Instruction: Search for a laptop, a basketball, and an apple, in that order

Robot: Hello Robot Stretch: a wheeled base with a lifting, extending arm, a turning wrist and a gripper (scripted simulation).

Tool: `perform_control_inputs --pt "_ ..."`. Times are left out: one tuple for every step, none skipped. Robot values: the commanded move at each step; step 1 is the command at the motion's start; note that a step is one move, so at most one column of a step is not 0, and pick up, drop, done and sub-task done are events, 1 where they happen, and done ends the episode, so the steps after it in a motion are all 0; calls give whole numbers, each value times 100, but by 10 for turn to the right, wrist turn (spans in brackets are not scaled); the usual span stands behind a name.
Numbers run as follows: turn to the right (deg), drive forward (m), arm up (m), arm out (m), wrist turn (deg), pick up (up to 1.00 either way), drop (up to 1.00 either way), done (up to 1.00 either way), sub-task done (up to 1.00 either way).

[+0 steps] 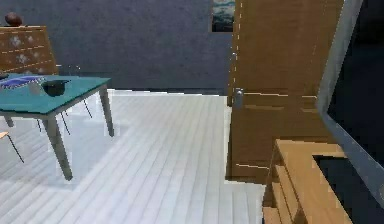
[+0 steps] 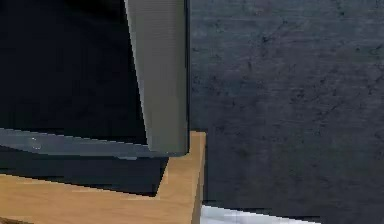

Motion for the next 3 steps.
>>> perform_control_inputs --pt "0 100 0 0 0 0 0 0 0" --pt "0 35 0 0 0 0 0 0 0" --pt "60 0 0 0 0 0 0 0 0"
